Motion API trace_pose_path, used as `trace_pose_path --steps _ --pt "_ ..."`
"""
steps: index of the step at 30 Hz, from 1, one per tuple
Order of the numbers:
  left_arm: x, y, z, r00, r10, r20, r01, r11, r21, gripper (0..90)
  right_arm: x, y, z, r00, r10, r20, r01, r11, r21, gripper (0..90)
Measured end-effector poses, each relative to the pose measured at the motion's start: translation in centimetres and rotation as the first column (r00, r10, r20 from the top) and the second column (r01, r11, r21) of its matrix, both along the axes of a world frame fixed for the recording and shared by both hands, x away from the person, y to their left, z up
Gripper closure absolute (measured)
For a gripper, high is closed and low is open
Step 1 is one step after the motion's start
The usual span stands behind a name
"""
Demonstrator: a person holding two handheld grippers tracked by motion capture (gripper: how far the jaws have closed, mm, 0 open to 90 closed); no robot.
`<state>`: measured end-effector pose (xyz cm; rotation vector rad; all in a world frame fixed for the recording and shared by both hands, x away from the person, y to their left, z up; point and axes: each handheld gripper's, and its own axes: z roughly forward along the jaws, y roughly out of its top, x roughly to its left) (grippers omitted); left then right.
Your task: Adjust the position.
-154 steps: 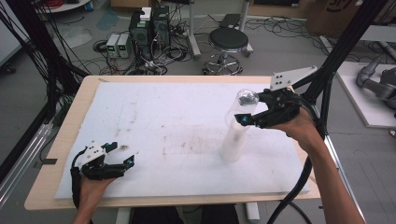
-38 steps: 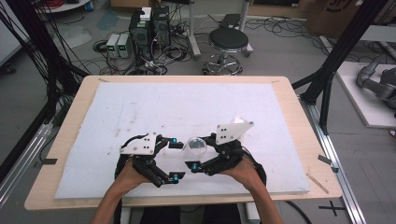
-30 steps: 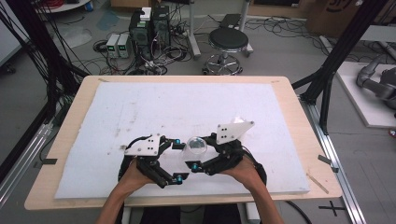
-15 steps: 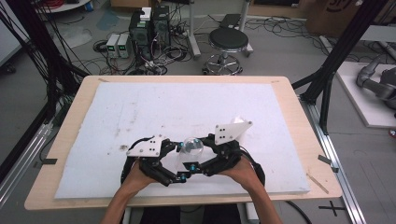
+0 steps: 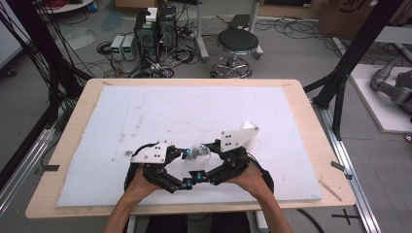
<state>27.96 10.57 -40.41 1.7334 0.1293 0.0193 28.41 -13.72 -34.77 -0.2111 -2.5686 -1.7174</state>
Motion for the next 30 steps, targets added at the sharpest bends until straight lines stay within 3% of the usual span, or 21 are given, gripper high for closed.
trace_pose_path --steps 2,12,15,19,21,24,27,30 --pt "0.0 0.0 -0.1 1.0 0.0 -0.006 0.0 1.0 0.0 25.9 -0.1 0.1 0.0 1.0 -0.005 -0.002 0.005 1.0 -0.004 19.9" --pt "-0.1 0.6 0.1 0.9998 0.022 -0.002 -0.022 0.9996 0.015 26.4 -0.1 -0.1 0.0 0.9995 -0.031 -0.007 0.03 0.999 -0.012 18.5" --pt "0.0 1.2 0.6 0.9995 0.032 0.001 -0.032 0.9968 0.073 26.5 -0.2 -0.4 0.1 0.9992 -0.039 -0.007 0.039 0.999 -0.018 18.3" --pt "0.0 2.2 1.9 0.999 0.041 0.018 -0.044 0.9782 0.203 26.5 -0.6 -0.8 0.5 0.9985 -0.052 0.015 0.053 0.997 -0.051 17.3" --pt "0.1 2.7 2.7 0.9989 0.039 0.028 -0.045 0.9586 0.281 26.5 -0.7 -1.0 0.7 0.9986 -0.05 0.016 0.051 0.996 -0.072 17.3" --pt "0.2 3.1 3.8 0.9988 0.035 0.034 -0.045 0.9175 0.395 26.5 -0.9 -1.0 1.2 0.9977 -0.056 0.04 0.061 0.989 -0.136 17.3" --pt "0.1 3.2 4.8 0.9988 0.027 0.04 -0.043 0.8676 0.495 26.5 -1.1 -0.9 1.8 0.9968 -0.047 0.065 0.059 0.977 -0.202 17.3" --pt "0.1 3.0 5.4 0.9993 0.011 0.036 -0.03 0.8081 0.588 26.5 -1.3 -0.6 2.5 0.9962 -0.037 0.079 0.057 0.96 -0.275 17.4"
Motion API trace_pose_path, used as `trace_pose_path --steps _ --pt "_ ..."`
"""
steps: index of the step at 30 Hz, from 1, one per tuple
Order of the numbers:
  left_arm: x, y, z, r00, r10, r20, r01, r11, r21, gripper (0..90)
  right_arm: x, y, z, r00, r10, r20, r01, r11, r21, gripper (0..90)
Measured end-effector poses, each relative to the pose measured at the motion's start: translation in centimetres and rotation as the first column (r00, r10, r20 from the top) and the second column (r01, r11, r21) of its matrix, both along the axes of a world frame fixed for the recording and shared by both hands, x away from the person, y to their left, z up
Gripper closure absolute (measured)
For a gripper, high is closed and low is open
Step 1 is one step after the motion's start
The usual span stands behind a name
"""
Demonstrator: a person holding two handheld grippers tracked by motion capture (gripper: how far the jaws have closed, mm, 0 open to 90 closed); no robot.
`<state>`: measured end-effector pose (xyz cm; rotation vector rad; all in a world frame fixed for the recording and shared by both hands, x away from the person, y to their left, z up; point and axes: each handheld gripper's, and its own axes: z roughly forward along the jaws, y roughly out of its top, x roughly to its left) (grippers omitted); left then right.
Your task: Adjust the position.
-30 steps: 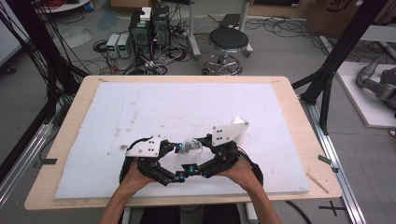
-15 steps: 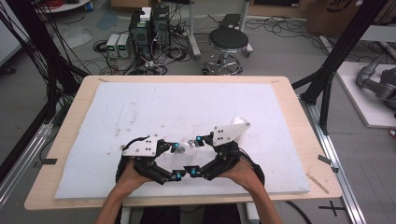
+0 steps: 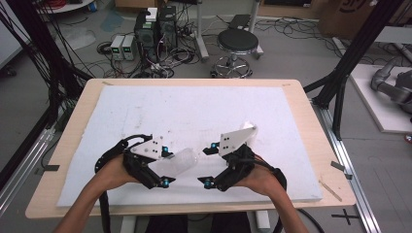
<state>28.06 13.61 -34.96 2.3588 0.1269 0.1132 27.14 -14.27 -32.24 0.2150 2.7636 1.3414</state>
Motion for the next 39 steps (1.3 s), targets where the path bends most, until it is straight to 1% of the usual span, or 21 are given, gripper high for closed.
trace_pose_path --steps 2,4,5,6,7,9,12,13,15,16,19,22,25,26,28,29,30,35,36,37,39 --pt "0.1 -0.1 0.3 0.9998 -0.001 -0.018 0.002 0.9981 0.061 26.5 0.0 0.3 0.4 1.0 0.007 0.006 -0.007 0.998 -0.062 17.4" --pt "0.1 -0.2 0.6 0.9996 -0.006 -0.027 0.009 0.9925 0.122 26.5 0.0 0.6 0.8 0.9999 0.013 0.008 -0.012 0.991 -0.132 17.4" --pt "0.1 -0.3 0.8 0.9993 -0.004 -0.037 0.009 0.9887 0.15 26.5 0.0 0.8 1.0 0.9999 0.015 0.003 -0.014 0.985 -0.169 17.4" --pt "0.1 -0.3 0.9 0.9993 -0.007 -0.037 0.014 0.9858 0.167 26.5 0.0 1.0 1.1 0.9997 0.024 0.004 -0.023 0.977 -0.213 17.4" --pt "0.1 -0.4 1.0 0.9989 -0.008 -0.046 0.017 0.982 0.188 26.5 0.0 1.2 1.2 0.9996 0.029 0.002 -0.028 0.97 -0.241 17.4" --pt "0.1 -0.6 1.2 0.9986 -0.009 -0.052 0.02 0.9755 0.219 26.5 0.1 1.8 1.4 0.9989 0.046 -0.001 -0.044 0.949 -0.311 17.4" --pt "0.3 -0.9 1.6 0.9979 -0.012 -0.064 0.028 0.9658 0.258 26.5 0.1 2.4 1.6 0.9985 0.054 0.008 -0.047 0.929 -0.367 17.4" --pt "0.3 -1.0 1.7 0.9978 -0.015 -0.064 0.031 0.9647 0.261 26.5 0.2 2.5 1.7 0.9986 0.053 0.006 -0.047 0.926 -0.375 17.4" --pt "0.3 -1.2 1.9 0.9978 -0.019 -0.064 0.036 0.9629 0.268 26.6 0.3 2.7 1.9 0.9983 0.057 0.006 -0.051 0.925 -0.376 17.4" --pt "0.3 -1.3 1.9 0.9976 -0.018 -0.067 0.035 0.9603 0.277 26.6 0.3 2.8 1.9 0.9985 0.055 0.004 -0.05 0.923 -0.382 17.5" --pt "0.4 -1.7 2.0 0.9975 -0.02 -0.067 0.039 0.9572 0.287 26.6 0.3 3.2 1.9 0.9983 0.059 0.004 -0.052 0.916 -0.398 17.5" --pt "0.3 -2.6 2.1 0.9973 -0.032 -0.066 0.05 0.9573 0.285 26.6 0.3 3.7 1.9 0.998 0.064 0.006 -0.055 0.906 -0.419 17.5" --pt "0.2 -3.5 2.2 0.9979 -0.044 -0.046 0.056 0.9541 0.294 26.7 0.5 4.3 1.7 0.9975 0.07 0.004 -0.062 0.901 -0.429 17.5" --pt "0.1 -3.7 2.2 0.9979 -0.044 -0.047 0.056 0.9553 0.29 26.7 0.5 4.5 1.7 0.9974 0.073 0.0 -0.066 0.901 -0.429 17.5" --pt "0.1 -4.1 2.3 0.9976 -0.05 -0.047 0.062 0.9525 0.298 26.8 0.5 4.7 1.7 0.9969 0.079 0.0 -0.071 0.898 -0.434 18.0" --pt "0.0 -4.3 2.3 0.9978 -0.048 -0.047 0.059 0.9543 0.293 26.8 0.5 4.8 1.7 0.9968 0.08 0.0 -0.072 0.896 -0.437 18.0" --pt "0.1 -4.4 2.4 0.9975 -0.053 -0.046 0.064 0.9534 0.295 26.8 0.4 4.9 1.7 0.997 0.078 -0.001 -0.07 0.895 -0.441 18.4" --pt "0.1 -4.7 2.3 0.9976 -0.052 -0.045 0.063 0.9525 0.298 26.8 0.6 5.0 1.9 0.9964 0.085 0.005 -0.075 0.899 -0.432 19.8" --pt "0.2 -4.7 2.3 0.9973 -0.059 -0.043 0.069 0.9499 0.305 26.8 0.6 5.0 1.9 0.9962 0.086 0.005 -0.076 0.899 -0.432 20.7" --pt "0.1 -4.8 2.2 0.9976 -0.052 -0.047 0.064 0.9516 0.301 26.8 0.6 5.0 1.9 0.9959 0.09 0.004 -0.08 0.898 -0.433 23.2" --pt "0.2 -4.8 2.2 0.9972 -0.06 -0.045 0.071 0.9486 0.308 26.8 0.6 5.0 1.9 0.9956 0.094 0.001 -0.084 0.898 -0.432 23.8"
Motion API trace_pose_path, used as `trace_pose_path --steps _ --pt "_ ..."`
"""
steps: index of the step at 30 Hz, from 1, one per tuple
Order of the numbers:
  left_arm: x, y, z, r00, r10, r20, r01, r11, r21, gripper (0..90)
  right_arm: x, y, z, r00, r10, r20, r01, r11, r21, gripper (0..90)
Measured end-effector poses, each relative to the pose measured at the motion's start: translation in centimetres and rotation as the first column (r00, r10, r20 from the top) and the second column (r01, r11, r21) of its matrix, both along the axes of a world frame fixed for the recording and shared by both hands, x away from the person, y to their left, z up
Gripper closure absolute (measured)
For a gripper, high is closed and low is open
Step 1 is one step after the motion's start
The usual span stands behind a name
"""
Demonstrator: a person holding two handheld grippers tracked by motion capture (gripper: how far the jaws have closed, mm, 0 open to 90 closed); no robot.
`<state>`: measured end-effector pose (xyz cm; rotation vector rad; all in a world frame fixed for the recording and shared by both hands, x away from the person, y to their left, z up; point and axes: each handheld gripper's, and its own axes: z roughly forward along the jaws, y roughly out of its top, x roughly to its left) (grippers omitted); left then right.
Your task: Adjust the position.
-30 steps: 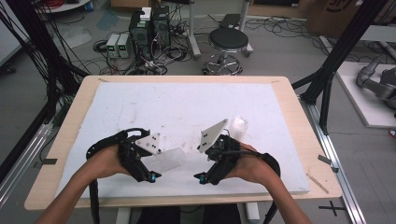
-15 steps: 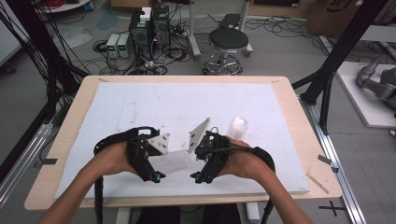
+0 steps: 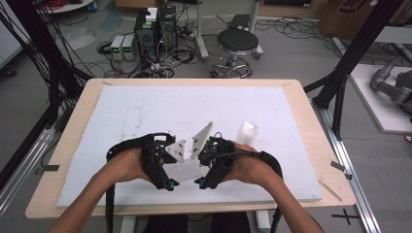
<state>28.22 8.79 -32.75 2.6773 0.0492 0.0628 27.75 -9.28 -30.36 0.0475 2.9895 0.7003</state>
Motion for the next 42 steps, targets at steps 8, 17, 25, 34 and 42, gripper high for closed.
trace_pose_path --steps 8,17,25,34,42 --pt "0.0 -0.2 -0.2 1.0 -0.004 -0.006 0.004 1.0 0.002 26.8 0.0 0.2 -0.2 1.0 0.0 0.0 0.0 1.0 0.008 32.5" --pt "0.1 -0.3 -0.4 0.9999 -0.009 -0.012 0.009 0.9999 0.006 26.8 0.0 0.1 -0.3 0.9999 0.011 0.001 -0.011 1.0 0.022 42.0" --pt "0.2 -0.2 -0.7 0.9999 0.003 -0.016 -0.004 0.9997 -0.026 21.8 0.0 0.0 -0.4 0.9999 0.009 -0.006 -0.009 1.0 0.017 42.4" --pt "0.3 -0.1 -1.0 0.998 0.059 -0.025 -0.06 0.996 -0.066 1.7 0.1 -0.3 -0.6 1.0 0.003 -0.005 -0.003 1.0 0.022 42.4" --pt "0.0 1.5 -1.0 0.9979 0.063 -0.011 -0.064 0.9817 -0.179 3.1 0.0 -1.4 -0.7 0.9998 -0.019 0.011 0.018 0.996 0.085 42.5"
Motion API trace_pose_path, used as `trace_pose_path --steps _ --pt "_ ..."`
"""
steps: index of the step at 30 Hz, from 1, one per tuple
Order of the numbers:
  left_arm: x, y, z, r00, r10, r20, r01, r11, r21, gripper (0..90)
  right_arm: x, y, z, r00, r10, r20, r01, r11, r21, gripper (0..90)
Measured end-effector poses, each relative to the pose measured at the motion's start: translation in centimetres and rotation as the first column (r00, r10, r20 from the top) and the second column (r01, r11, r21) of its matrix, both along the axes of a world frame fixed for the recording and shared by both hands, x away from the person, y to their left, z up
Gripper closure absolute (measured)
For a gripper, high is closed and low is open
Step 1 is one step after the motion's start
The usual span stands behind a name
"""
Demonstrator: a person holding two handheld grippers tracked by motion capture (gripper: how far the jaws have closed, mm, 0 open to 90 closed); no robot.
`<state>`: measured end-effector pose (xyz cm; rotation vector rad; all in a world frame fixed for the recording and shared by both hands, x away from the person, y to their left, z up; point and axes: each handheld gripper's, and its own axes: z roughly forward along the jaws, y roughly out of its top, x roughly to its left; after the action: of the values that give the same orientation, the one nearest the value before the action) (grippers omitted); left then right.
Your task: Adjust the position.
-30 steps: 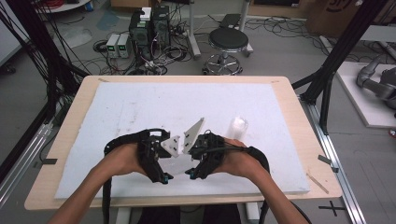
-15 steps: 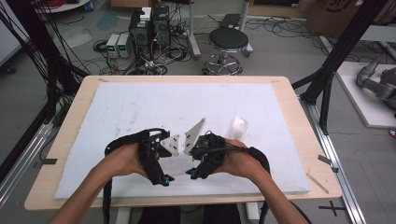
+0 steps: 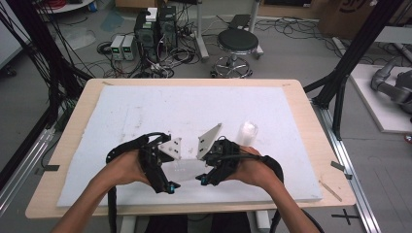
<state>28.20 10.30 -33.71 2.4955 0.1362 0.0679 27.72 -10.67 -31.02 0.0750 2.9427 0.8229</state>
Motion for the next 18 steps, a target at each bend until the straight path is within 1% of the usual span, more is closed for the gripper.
trace_pose_path --steps 1,2,3,4,6,7,8,9,10,11,12,13,14,15,16,17,18 --pt "-0.1 0.4 -0.1 1.0 0.007 -0.001 -0.007 0.9992 -0.04 3.1 -0.1 -0.3 0.0 1.0 -0.008 0.001 0.008 1.0 0.021 42.4" --pt "-0.3 0.9 -0.2 0.9999 0.013 0.002 -0.013 0.9965 -0.083 3.1 -0.1 -0.7 -0.1 0.9999 -0.014 0.003 0.013 0.999 0.046 42.5" --pt "-0.5 1.4 -0.2 0.9996 0.023 0.014 -0.021 0.991 -0.132 3.1 -0.2 -1.1 -0.1 0.9998 -0.018 0.006 0.018 0.997 0.077 42.4" --pt "-0.6 1.8 -0.3 0.9994 0.027 0.024 -0.022 0.9867 -0.161 3.1 -0.3 -1.6 -0.3 0.9996 -0.025 0.011 0.024 0.993 0.119 42.4" --pt "-1.0 2.8 -0.6 0.9983 0.042 0.041 -0.031 0.9706 -0.239 3.1 -0.5 -2.2 -0.6 0.9993 -0.038 0.002 0.037 0.984 0.172 42.4" --pt "-1.3 3.4 -0.9 0.9974 0.06 0.04 -0.046 0.9549 -0.293 3.1 -0.6 -2.6 -0.8 0.999 -0.044 0.007 0.041 0.979 0.202 42.4" --pt "-1.3 3.7 -1.0 0.9969 0.066 0.043 -0.049 0.9465 -0.319 3.1 -0.7 -3.1 -1.1 0.9985 -0.054 0.013 0.05 0.971 0.236 42.4" --pt "-1.4 4.2 -1.2 0.9963 0.074 0.045 -0.053 0.9312 -0.361 3.1 -0.7 -3.3 -1.3 0.9984 -0.057 0.005 0.053 0.965 0.258 42.4" --pt "-1.5 4.6 -1.5 0.9955 0.082 0.048 -0.056 0.9127 -0.405 3.1 -0.8 -3.6 -1.6 0.9977 -0.067 -0.007 0.066 0.954 0.291 42.4" --pt "-1.7 5.0 -1.9 0.9951 0.09 0.041 -0.062 0.8869 -0.458 3.1 -1.0 -4.0 -1.8 0.9975 -0.071 0.003 0.066 0.944 0.322 42.4" --pt "-1.8 5.2 -2.2 0.9952 0.092 0.033 -0.065 0.8731 -0.483 3.1 -1.1 -4.3 -2.2 0.9969 -0.078 0.007 0.07 0.93 0.36 42.4" --pt "-1.8 5.5 -2.5 0.9946 0.097 0.036 -0.064 0.8553 -0.514 3.1 -1.2 -4.5 -2.5 0.9968 -0.08 -0.001 0.074 0.92 0.385 42.4" --pt "-1.9 5.7 -2.9 0.9937 0.106 0.038 -0.068 0.8373 -0.543 3.1 -1.3 -4.8 -2.8 0.9962 -0.087 -0.001 0.079 0.907 0.414 42.4" --pt "-1.9 6.0 -3.3 0.9931 0.112 0.035 -0.072 0.8154 -0.574 3.1 -1.4 -5.0 -3.1 0.9957 -0.092 -0.002 0.084 0.896 0.436 42.4" --pt "-1.9 6.1 -3.6 0.9923 0.121 0.028 -0.08 0.7978 -0.598 3.1 -1.4 -5.3 -3.6 0.9956 -0.093 -0.015 0.089 0.88 0.467 42.4" --pt "-1.9 6.3 -4.0 0.9913 0.13 0.022 -0.088 0.7738 -0.627 3.1 -1.5 -5.4 -3.9 0.9954 -0.094 -0.017 0.09 0.87 0.485 42.4" --pt "-1.9 6.4 -4.4 0.9907 0.135 0.016 -0.093 0.7569 -0.647 3.1 -1.6 -5.5 -4.2 0.9953 -0.095 -0.022 0.093 0.859 0.504 42.4"
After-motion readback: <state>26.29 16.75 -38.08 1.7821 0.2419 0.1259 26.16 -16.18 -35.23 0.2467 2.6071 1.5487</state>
